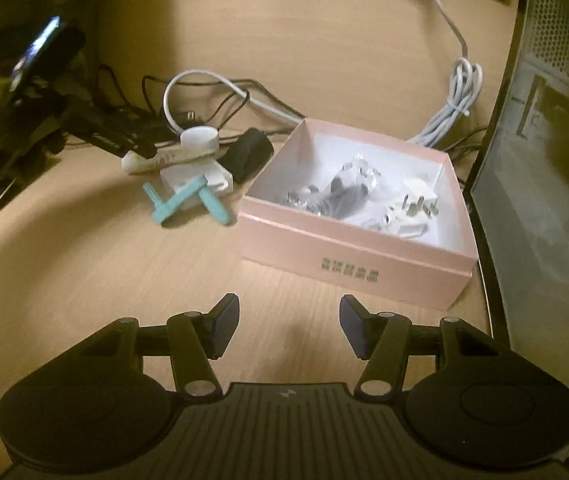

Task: Organize rigid objects
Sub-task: 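Grasp the cream tube with the left gripper while the right grasps the white round jar, then lift the cream tube with the left gripper while the right holds the white jar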

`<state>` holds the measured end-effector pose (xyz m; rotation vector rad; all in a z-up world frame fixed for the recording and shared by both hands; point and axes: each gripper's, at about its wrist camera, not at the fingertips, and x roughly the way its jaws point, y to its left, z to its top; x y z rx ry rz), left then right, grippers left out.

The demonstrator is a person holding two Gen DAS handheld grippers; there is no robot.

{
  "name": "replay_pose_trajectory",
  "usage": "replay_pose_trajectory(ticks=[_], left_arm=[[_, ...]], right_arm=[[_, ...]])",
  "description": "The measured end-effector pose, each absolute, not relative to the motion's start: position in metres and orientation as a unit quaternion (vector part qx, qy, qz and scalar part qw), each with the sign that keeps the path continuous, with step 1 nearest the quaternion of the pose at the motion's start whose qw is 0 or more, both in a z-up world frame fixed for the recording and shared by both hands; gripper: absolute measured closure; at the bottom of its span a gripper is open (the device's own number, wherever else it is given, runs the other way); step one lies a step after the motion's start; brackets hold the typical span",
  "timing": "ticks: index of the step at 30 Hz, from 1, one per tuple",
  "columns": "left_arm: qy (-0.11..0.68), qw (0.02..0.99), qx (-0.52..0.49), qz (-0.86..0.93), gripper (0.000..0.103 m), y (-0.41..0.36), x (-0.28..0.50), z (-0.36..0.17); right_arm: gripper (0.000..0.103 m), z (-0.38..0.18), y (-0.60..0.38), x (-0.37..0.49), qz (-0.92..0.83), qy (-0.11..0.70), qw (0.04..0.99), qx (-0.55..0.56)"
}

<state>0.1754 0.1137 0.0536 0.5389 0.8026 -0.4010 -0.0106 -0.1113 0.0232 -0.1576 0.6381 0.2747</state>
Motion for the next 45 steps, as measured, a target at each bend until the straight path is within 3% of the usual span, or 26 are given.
replay_pose_trajectory(ticks=[5, 7, 9, 13, 16, 25, 29, 36, 38, 45], left_arm=[[0.401, 0.847, 0.287, -0.200, 0.052, 0.105, 0.197, 0.038], [0.408, 0.848, 0.271, -0.202, 0.054, 0.106, 0.206, 0.034], [0.411, 0.852, 0.256, -0.199, 0.064, 0.109, 0.211, 0.030], [0.415, 0.866, 0.199, -0.196, 0.069, 0.123, 0.207, 0.030], [0.410, 0.872, 0.155, -0.218, 0.078, 0.137, 0.187, 0.033], [0.394, 0.909, 0.009, -0.138, 0.078, 0.191, 0.096, 0.039], [0.385, 0.915, -0.063, -0.102, 0.079, 0.207, 0.054, 0.041], [0.386, 0.914, -0.106, -0.067, 0.079, 0.215, 0.011, 0.043], [0.390, 0.913, -0.107, -0.057, 0.079, 0.216, 0.006, 0.042], [0.399, 0.909, -0.110, -0.045, 0.079, 0.215, -0.003, 0.041]], right_arm=[[0.047, 0.024, -0.117, -0.002, 0.119, 0.321, 0.937, -0.074], [0.047, 0.024, -0.118, 0.004, 0.114, 0.325, 0.936, -0.069], [0.047, 0.024, -0.118, 0.009, 0.112, 0.327, 0.936, -0.068], [0.047, 0.033, -0.109, 0.023, 0.121, 0.319, 0.937, -0.082], [0.047, 0.045, -0.097, 0.043, 0.140, 0.309, 0.937, -0.087], [0.038, 0.072, -0.008, 0.140, 0.216, 0.291, 0.925, -0.115], [0.038, 0.056, 0.042, 0.195, 0.235, 0.331, 0.908, -0.103], [0.038, 0.023, 0.082, 0.258, 0.197, 0.384, 0.897, -0.100], [0.045, 0.015, 0.084, 0.262, 0.204, 0.394, 0.890, -0.103], [0.049, 0.025, 0.087, 0.234, 0.239, 0.364, 0.894, -0.106]])
